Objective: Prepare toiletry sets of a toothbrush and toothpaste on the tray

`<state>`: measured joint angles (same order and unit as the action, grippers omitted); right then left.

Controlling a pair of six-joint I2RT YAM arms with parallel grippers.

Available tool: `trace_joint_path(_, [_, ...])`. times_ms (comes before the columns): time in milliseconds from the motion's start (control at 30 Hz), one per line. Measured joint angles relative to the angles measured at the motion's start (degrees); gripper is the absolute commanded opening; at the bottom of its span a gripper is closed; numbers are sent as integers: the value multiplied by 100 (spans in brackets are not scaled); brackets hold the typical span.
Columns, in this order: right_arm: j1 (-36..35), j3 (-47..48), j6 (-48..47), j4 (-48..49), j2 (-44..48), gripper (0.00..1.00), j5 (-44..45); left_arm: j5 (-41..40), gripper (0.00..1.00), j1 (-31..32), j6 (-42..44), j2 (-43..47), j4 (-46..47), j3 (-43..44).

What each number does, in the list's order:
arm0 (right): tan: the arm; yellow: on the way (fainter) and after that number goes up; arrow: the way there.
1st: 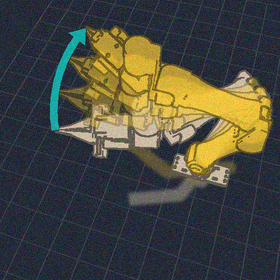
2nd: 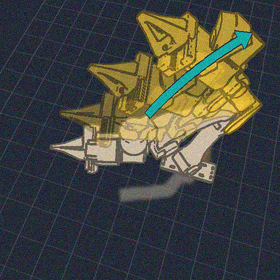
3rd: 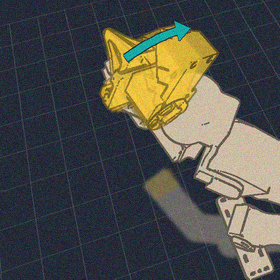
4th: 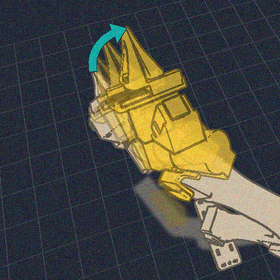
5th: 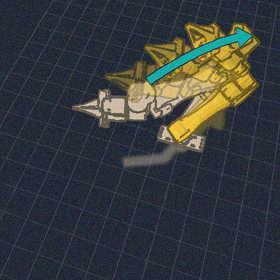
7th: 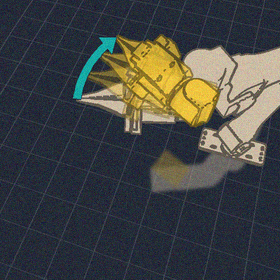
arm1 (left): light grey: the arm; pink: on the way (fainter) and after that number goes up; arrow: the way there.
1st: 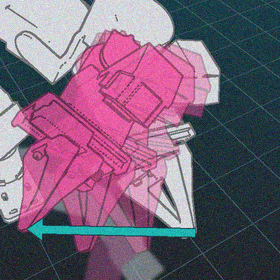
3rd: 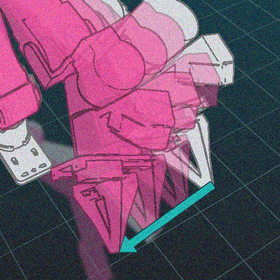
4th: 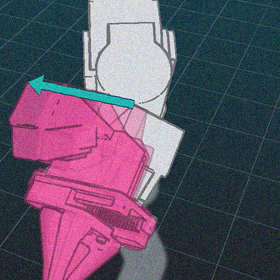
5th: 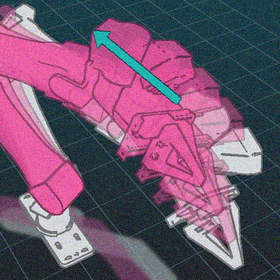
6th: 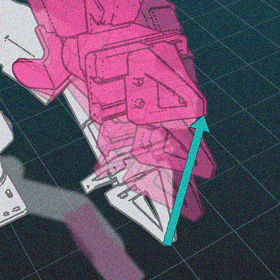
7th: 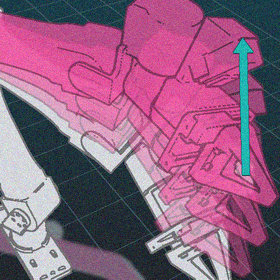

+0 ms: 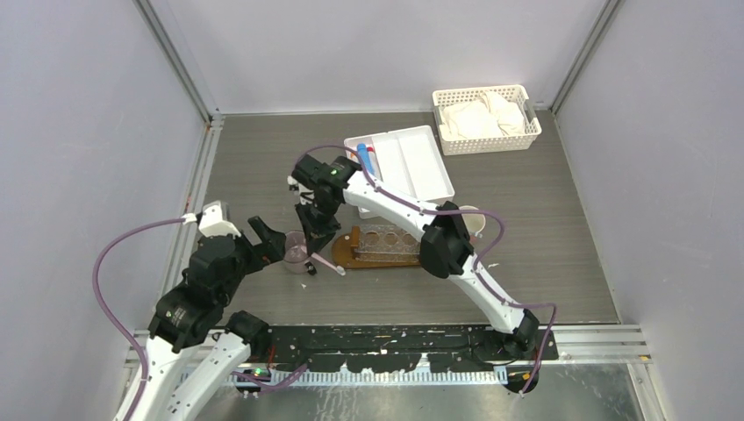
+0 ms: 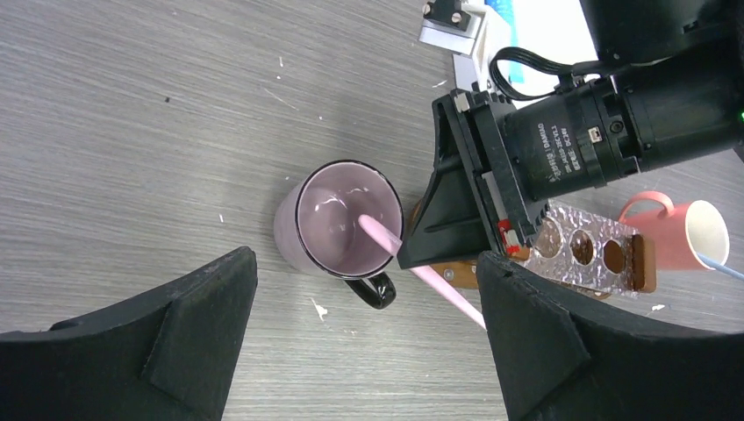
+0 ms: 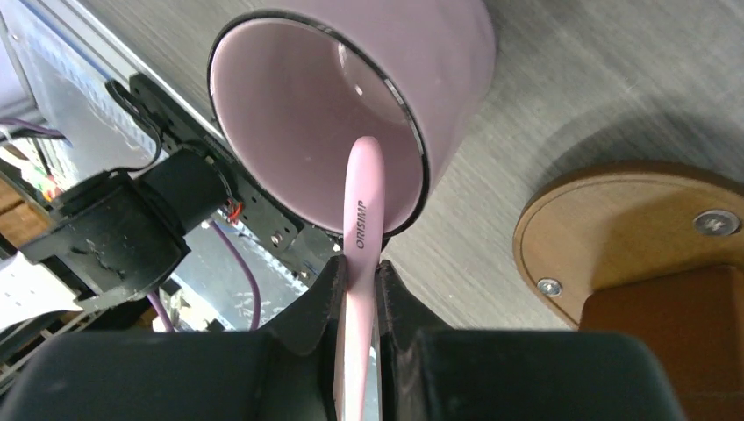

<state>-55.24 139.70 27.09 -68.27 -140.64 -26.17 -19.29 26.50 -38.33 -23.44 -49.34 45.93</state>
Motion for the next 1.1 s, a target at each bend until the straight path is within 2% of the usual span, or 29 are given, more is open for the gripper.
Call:
trace_joint_path(200, [-101,11,-20,-131,-11,1,42,-2,96,0,-33,98,-33,-24])
trace_joint_path(567, [-92,1093,55,-643,-605,1,109,-4,97,0,-44,210,-50,-66])
trace_joint_path(1000, [-90,1198,535,-210,-931,1,28,0,97,0,-50,223,-50,-168])
trace_joint_path(1100, [-87,1198,634,-129,-984,8,9,2,97,0,-50,223,-48,-181])
